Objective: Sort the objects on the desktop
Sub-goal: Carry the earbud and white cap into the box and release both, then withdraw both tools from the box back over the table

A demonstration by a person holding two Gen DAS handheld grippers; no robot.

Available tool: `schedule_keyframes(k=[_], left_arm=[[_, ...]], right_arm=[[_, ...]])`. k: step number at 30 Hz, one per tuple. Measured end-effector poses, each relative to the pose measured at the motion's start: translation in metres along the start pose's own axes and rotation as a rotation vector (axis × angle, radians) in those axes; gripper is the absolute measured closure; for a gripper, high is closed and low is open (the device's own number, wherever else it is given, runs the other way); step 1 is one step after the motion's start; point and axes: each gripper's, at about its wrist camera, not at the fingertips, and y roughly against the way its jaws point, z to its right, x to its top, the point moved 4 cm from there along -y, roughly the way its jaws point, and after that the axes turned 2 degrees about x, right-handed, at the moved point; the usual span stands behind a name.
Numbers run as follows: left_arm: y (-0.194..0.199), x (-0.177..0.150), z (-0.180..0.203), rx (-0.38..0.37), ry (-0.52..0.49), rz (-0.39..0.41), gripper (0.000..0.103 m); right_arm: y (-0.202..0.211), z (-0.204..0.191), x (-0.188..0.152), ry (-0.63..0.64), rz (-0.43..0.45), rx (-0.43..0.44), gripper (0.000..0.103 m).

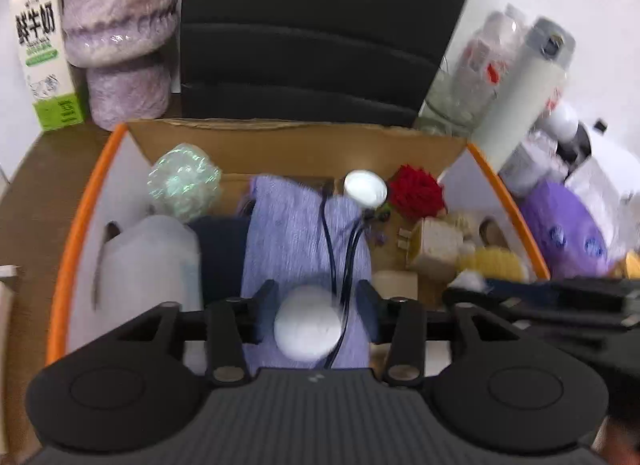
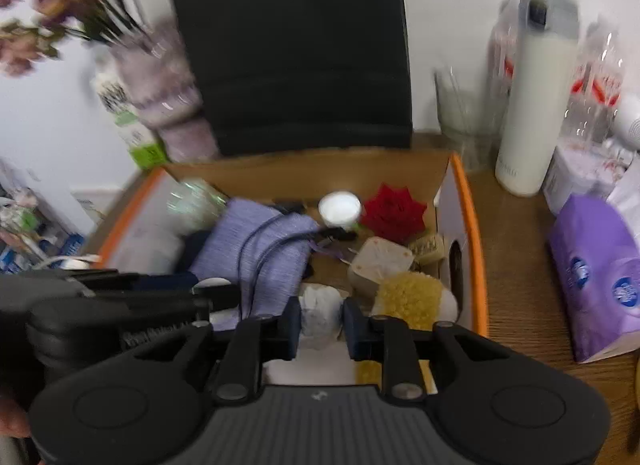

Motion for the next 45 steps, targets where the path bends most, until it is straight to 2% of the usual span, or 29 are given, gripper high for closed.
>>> schedule_keyframes(k=[3,5,8,10,12,14,17,18,19,20,22,24,27,28,30,33,35,40,45], left_arm=[[0.005,0.007,-0.001,0.066,-0.041,0.048,0.039],[0.014,0.014,-0.002,0.083,-0.063,0.087,0.035],[0.031,0.022,-0.006,0.093,-0.055,0.115,0.022],[0.039,0.025,-0.011,0.105,-0.034,0.116,0.010],[0.045,0.013,-0.015,0.142,-0.011,0.107,0.008],[0.059,-0.011,-0.019,0.170,0.010,0.123,0.008],[0.093,-0.063,-0.019,0.174,0.031,0.178,0.008],[0.107,-0.085,-0.018,0.149,0.052,0.199,0.006],[0.120,-0.107,-0.016,0.095,0.064,0.232,0.000],[0.134,-0.136,-0.012,0.031,0.063,0.265,0.000],[0.149,-0.181,0.003,-0.004,0.015,0.270,0.000],[0.158,-0.221,0.014,0.031,-0.066,0.264,0.000],[0.166,-0.266,0.020,0.163,-0.157,0.291,0.000],[0.170,-0.279,0.021,0.186,-0.191,0.310,0.000],[0.177,-0.294,0.020,0.220,-0.193,0.335,0.000],[0.185,-0.311,0.015,0.225,-0.181,0.392,0.000],[0.183,-0.317,0.014,0.284,-0.206,0.414,0.000],[0.179,-0.313,0.009,0.234,-0.190,0.392,0.000],[0.177,-0.312,-0.001,0.201,-0.121,0.361,0.000]], right_arm=[[-0.016,0.004,0.003,-0.002,-0.005,-0.052,0.069],[-0.016,0.004,0.007,0.007,0.002,-0.060,0.059],[-0.001,0.004,0.013,0.008,0.045,-0.057,0.046],[0.011,0.001,0.017,0.014,0.080,-0.060,0.037],[0.025,-0.003,0.015,0.019,0.114,-0.058,0.035],[0.038,-0.008,0.004,0.035,0.139,-0.059,0.034],[0.056,-0.016,-0.030,0.073,0.196,-0.089,0.025],[0.062,-0.018,-0.045,0.074,0.214,-0.109,0.024],[0.071,-0.019,-0.063,0.063,0.234,-0.125,0.024],[0.082,-0.019,-0.083,0.054,0.259,-0.121,0.020],[0.100,-0.022,-0.125,0.051,0.307,-0.078,0.011],[0.112,-0.023,-0.165,0.056,0.320,-0.069,0.011],[0.119,-0.017,-0.216,0.017,0.280,-0.087,0.011],[0.121,-0.015,-0.231,0.008,0.267,-0.082,0.011],[0.132,-0.010,-0.255,-0.006,0.291,-0.073,0.011],[0.145,-0.011,-0.285,-0.011,0.311,-0.064,0.011],[0.149,-0.016,-0.301,0.009,0.313,-0.067,0.011],[0.159,-0.035,-0.316,0.118,0.379,-0.076,0.011],[0.158,-0.044,-0.317,0.176,0.407,-0.127,0.011]])
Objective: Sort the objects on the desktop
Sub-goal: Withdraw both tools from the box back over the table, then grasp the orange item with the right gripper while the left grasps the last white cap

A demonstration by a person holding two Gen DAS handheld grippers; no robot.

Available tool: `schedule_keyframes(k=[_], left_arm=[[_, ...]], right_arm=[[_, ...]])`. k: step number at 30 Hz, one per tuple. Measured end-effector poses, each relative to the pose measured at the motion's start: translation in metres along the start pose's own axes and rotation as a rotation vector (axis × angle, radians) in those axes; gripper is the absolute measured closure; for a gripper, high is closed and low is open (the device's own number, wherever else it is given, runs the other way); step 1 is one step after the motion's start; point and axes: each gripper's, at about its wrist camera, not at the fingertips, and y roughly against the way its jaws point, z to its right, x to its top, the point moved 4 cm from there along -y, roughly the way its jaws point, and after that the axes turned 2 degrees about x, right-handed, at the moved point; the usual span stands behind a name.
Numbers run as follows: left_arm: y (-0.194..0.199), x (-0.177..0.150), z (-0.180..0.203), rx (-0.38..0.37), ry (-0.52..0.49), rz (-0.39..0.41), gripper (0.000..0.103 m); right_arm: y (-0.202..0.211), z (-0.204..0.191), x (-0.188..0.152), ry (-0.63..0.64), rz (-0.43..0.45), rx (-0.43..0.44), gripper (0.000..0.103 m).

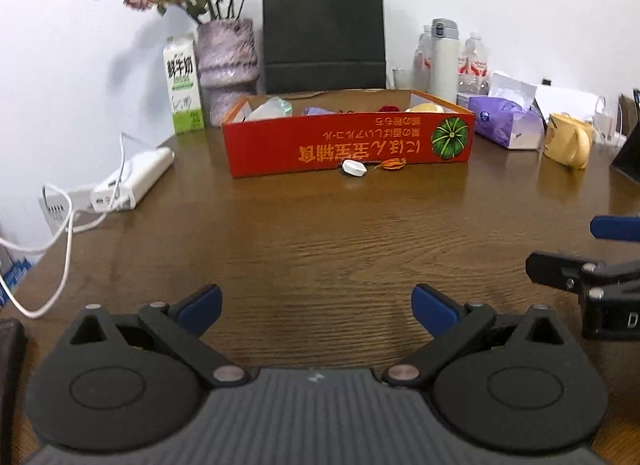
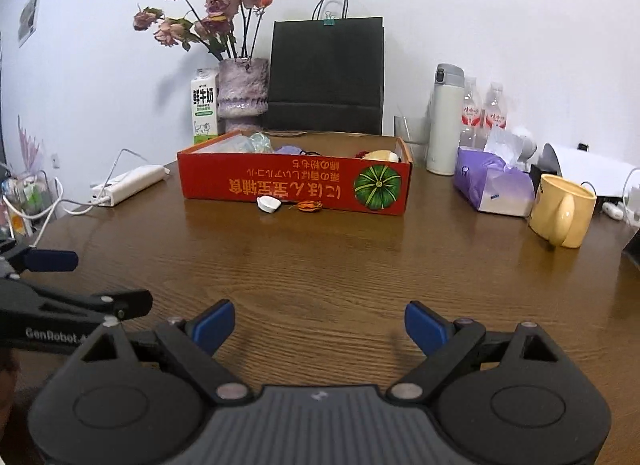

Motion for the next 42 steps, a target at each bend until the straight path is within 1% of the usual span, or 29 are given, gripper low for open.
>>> schedule_keyframes(k=[4,7,9,11,12,13,15,16,17,18,19,20,21,22,23,24,25,26,27,28,29,30,31,34,39,40,41,42], left_arm=[[-0.005,0.001,-0.005,-0.024,0.037,-0.023,0.000],[-0.012,0.006,-0.003,-0.060,0.026,-0.031,0.000],[-0.023,0.016,0.000,-0.049,-0.003,-0.020,0.000],[-0.039,0.028,0.002,-0.027,-0.039,-0.016,0.000],[-0.049,0.034,0.003,-0.029,-0.049,-0.025,0.000],[-0.058,0.040,0.003,-0.041,-0.050,-0.034,0.000],[-0.082,0.056,0.004,-0.089,-0.050,-0.058,0.000],[-0.092,0.062,0.006,-0.105,-0.058,-0.068,0.003],[-0.104,0.071,0.007,-0.110,-0.070,-0.068,0.004],[-0.117,0.079,0.008,-0.092,-0.075,-0.063,0.004],[-0.127,0.086,0.010,-0.076,-0.077,-0.066,0.009],[-0.139,0.094,0.013,-0.077,-0.078,-0.074,0.013],[-0.150,0.101,0.016,-0.100,-0.077,-0.076,0.017],[-0.160,0.106,0.017,-0.103,-0.061,-0.078,0.019],[-0.168,0.109,0.017,-0.109,-0.048,-0.082,0.022],[-0.177,0.110,0.019,-0.119,-0.040,-0.094,0.030],[-0.184,0.110,0.021,-0.134,-0.041,-0.113,0.035],[-0.190,0.108,0.025,-0.152,-0.051,-0.127,0.034],[-0.191,0.107,0.027,-0.143,-0.065,-0.105,0.037],[-0.192,0.106,0.028,-0.145,-0.069,-0.094,0.043],[-0.191,0.108,0.027,-0.137,-0.066,-0.087,0.051],[-0.191,0.108,0.026,-0.139,-0.059,-0.084,0.074],[-0.189,0.107,0.022,-0.145,-0.039,-0.085,0.076],[-0.178,0.103,0.007,-0.117,0.016,-0.108,0.076],[-0.147,0.083,-0.019,-0.104,0.088,-0.110,0.076],[-0.143,0.081,-0.022,-0.100,0.097,-0.105,0.076],[-0.140,0.079,-0.025,-0.093,0.104,-0.102,0.076],[-0.139,0.079,-0.026,-0.092,0.101,-0.104,0.076]], right_arm=[[-0.002,0.004,0.000,-0.017,-0.010,0.010,0.011],[-0.010,0.007,0.001,-0.039,-0.054,0.023,0.011],[-0.020,0.009,0.003,-0.054,-0.095,0.032,0.011],[-0.032,0.013,0.007,-0.076,-0.124,0.052,0.012],[-0.040,0.013,0.011,-0.076,-0.126,0.062,0.012],[-0.048,0.015,0.016,-0.069,-0.125,0.058,0.014],[-0.068,0.019,0.031,-0.043,-0.122,0.027,0.015],[-0.080,0.022,0.040,-0.027,-0.119,0.026,0.015],[-0.095,0.025,0.049,-0.015,-0.124,0.035,0.015],[-0.109,0.027,0.055,-0.016,-0.136,0.046,0.017],[-0.123,0.032,0.062,-0.031,-0.148,0.057,0.021],[-0.136,0.036,0.068,-0.049,-0.158,0.072,0.024],[-0.148,0.040,0.073,-0.067,-0.171,0.085,0.029],[-0.158,0.044,0.077,-0.083,-0.180,0.089,0.031],[-0.166,0.048,0.080,-0.098,-0.182,0.089,0.031],[-0.172,0.051,0.082,-0.115,-0.180,0.091,0.031],[-0.176,0.053,0.082,-0.129,-0.179,0.099,0.031],[-0.179,0.053,0.081,-0.139,-0.181,0.110,0.031],[-0.181,0.053,0.079,-0.138,-0.186,0.117,0.031],[-0.181,0.052,0.078,-0.123,-0.175,0.113,0.032],[-0.181,0.050,0.078,-0.109,-0.174,0.112,0.034],[-0.181,0.047,0.079,-0.102,-0.174,0.122,0.035],[-0.182,0.044,0.079,-0.091,-0.176,0.134,0.036],[-0.188,0.029,0.083,-0.023,-0.179,0.142,0.038],[-0.213,0.009,0.094,-0.012,-0.199,0.098,0.038],[-0.216,0.005,0.095,0.000,-0.197,0.074,0.040],[-0.218,0.000,0.097,0.006,-0.193,0.055,0.045],[-0.220,-0.003,0.097,0.002,-0.193,0.059,0.046]])
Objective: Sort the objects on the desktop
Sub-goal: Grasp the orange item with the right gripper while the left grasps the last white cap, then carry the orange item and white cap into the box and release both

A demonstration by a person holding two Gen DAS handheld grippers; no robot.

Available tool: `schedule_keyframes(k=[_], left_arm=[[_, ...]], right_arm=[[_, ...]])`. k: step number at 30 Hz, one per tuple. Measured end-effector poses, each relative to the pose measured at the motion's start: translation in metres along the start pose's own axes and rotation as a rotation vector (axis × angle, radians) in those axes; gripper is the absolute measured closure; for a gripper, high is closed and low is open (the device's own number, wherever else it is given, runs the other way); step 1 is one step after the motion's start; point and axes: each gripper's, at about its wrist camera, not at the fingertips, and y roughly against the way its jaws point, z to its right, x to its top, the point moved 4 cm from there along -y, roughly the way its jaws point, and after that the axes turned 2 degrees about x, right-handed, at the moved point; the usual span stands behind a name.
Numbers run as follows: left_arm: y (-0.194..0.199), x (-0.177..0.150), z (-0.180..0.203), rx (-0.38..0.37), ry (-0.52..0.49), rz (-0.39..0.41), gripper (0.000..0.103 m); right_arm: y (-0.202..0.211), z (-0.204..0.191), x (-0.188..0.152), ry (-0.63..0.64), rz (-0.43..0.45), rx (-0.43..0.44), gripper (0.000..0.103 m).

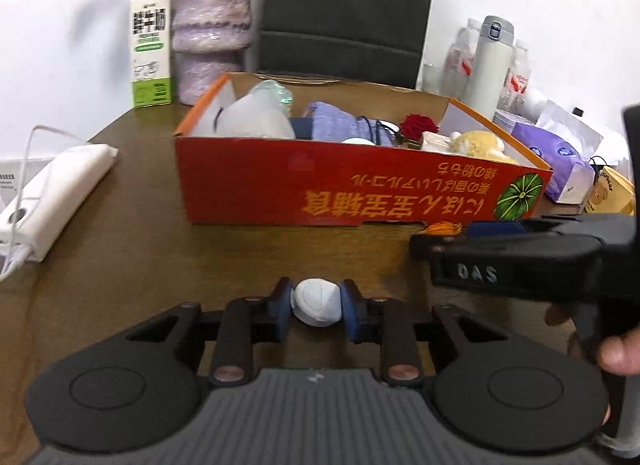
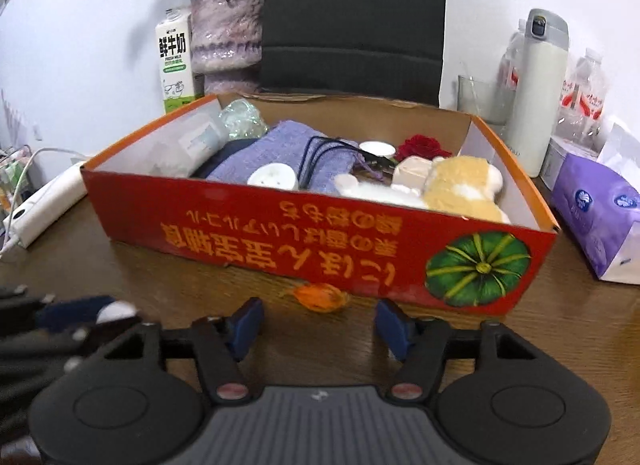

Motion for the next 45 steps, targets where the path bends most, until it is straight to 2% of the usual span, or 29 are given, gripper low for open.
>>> schedule_keyframes(k=[4,10,14,16,19,22,27,31,37,41,45], left_arm=[[0.002,0.003,-0.003,-0.045,0.022,-0.021,0.076],[0.011,0.005,-0.003,-0.032,0.010,0.022,0.076],[0.015,0.003,-0.004,-0.003,0.006,0.033,0.076],[0.034,-0.004,-0.004,-0.018,0.030,0.052,0.076],[0.073,-0.023,0.006,-0.080,0.051,0.074,0.076],[0.104,-0.038,0.017,-0.105,0.034,0.087,0.076],[0.146,-0.060,0.025,-0.077,0.007,0.146,0.076],[0.172,-0.084,0.025,-0.036,0.015,0.159,0.076],[0.190,-0.104,0.031,-0.029,0.000,0.162,0.076],[0.194,-0.099,0.033,-0.033,-0.017,0.187,0.076],[0.184,-0.084,0.026,-0.042,0.011,0.163,0.076]], right_arm=[[-0.004,-0.009,0.003,0.009,0.017,-0.025,0.064],[-0.001,-0.013,0.003,-0.014,0.021,-0.063,0.064],[0.031,-0.015,-0.010,-0.046,0.045,-0.035,0.064],[0.056,-0.015,-0.021,-0.053,0.065,-0.033,0.064],[0.097,-0.015,-0.043,-0.058,0.091,-0.026,0.064],[0.129,-0.016,-0.066,-0.041,0.091,-0.026,0.064],[0.179,-0.021,-0.098,-0.014,0.118,-0.030,0.064],[0.215,-0.030,-0.121,0.003,0.169,-0.021,0.064],[0.234,-0.039,-0.146,-0.020,0.191,-0.015,0.064],[0.242,-0.045,-0.144,0.010,0.222,-0.020,0.064],[0.237,-0.041,-0.139,0.007,0.227,-0.020,0.064]])
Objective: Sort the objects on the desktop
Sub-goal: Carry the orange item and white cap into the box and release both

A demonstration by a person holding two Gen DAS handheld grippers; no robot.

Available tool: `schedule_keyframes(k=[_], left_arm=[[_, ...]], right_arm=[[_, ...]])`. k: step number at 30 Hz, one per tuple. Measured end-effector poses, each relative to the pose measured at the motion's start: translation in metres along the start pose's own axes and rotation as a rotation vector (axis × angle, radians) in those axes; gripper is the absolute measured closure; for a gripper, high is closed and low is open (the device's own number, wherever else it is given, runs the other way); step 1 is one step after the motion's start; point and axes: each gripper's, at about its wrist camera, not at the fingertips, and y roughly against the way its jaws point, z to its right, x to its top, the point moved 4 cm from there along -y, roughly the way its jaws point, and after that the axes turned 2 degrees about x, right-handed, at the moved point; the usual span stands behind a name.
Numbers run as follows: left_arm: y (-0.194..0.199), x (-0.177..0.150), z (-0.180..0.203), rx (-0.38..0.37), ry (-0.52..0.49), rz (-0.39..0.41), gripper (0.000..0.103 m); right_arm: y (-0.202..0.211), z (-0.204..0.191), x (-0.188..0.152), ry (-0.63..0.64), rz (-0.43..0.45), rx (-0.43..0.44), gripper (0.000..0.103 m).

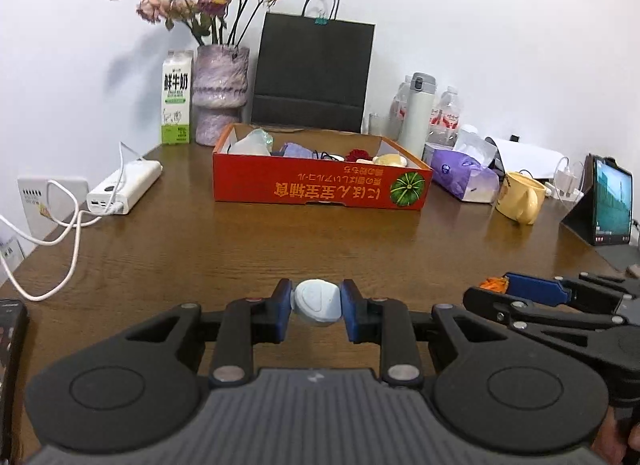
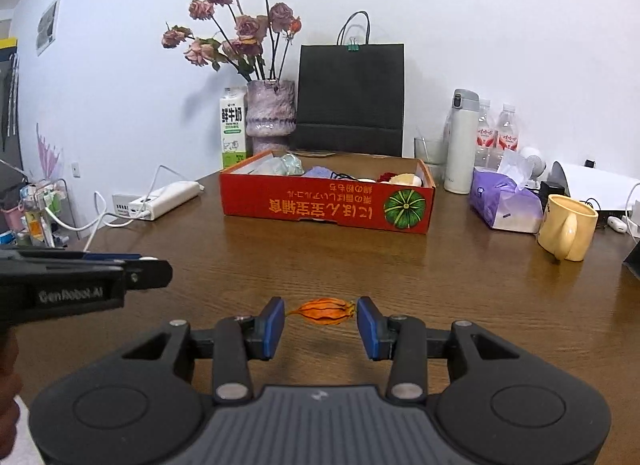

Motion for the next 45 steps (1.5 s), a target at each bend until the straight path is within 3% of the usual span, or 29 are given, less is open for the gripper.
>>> schedule_keyframes(k=[4,7,10,13,18,23,25,26,28,30,32,34,35,40,45], left_arm=[[-0.022,0.055,-0.014,-0.024,0.016,0.008,0.076],[-0.047,0.114,-0.023,-0.035,-0.007,0.027,0.076],[-0.089,0.169,-0.024,-0.070,-0.007,0.000,0.076],[-0.159,0.212,-0.010,-0.046,-0.094,-0.035,0.076],[-0.285,0.230,-0.015,0.008,-0.064,-0.210,0.076],[-0.378,0.230,-0.030,0.094,-0.062,-0.283,0.076],[-0.401,0.228,-0.028,0.079,-0.076,-0.343,0.074],[-0.406,0.228,-0.028,0.088,-0.093,-0.345,0.073],[-0.406,0.231,-0.025,0.109,-0.116,-0.314,0.053],[-0.402,0.238,-0.027,0.104,-0.115,-0.297,0.048],[-0.397,0.245,-0.030,0.108,-0.105,-0.294,0.047],[-0.387,0.249,-0.034,0.127,-0.088,-0.288,0.026],[-0.386,0.255,-0.035,0.138,-0.076,-0.290,0.023],[-0.347,0.240,-0.036,0.174,-0.043,-0.313,0.017],[-0.307,0.209,-0.033,0.192,-0.040,-0.343,0.017]], right_arm=[[-0.020,0.011,0.028,0.016,-0.015,-0.033,0.064],[-0.033,0.022,0.076,0.015,0.053,-0.003,0.064],[-0.059,0.040,0.128,-0.031,0.102,0.069,0.064],[-0.114,0.059,0.177,-0.098,0.052,0.126,0.064],[-0.242,0.094,0.217,-0.144,-0.167,0.087,0.064],[-0.338,0.131,0.218,-0.235,-0.317,0.048,0.064],[-0.362,0.136,0.215,-0.251,-0.355,0.084,0.064],[-0.374,0.139,0.212,-0.260,-0.385,0.089,0.063],[-0.389,0.143,0.209,-0.259,-0.425,0.053,0.056],[-0.391,0.141,0.212,-0.229,-0.404,0.054,0.046],[-0.388,0.140,0.219,-0.218,-0.383,0.056,0.043],[-0.384,0.139,0.226,-0.203,-0.376,0.037,0.043],[-0.382,0.138,0.228,-0.197,-0.378,0.027,0.043],[-0.354,0.133,0.229,-0.166,-0.351,-0.015,0.032],[-0.320,0.136,0.201,-0.154,-0.384,-0.077,0.032]])
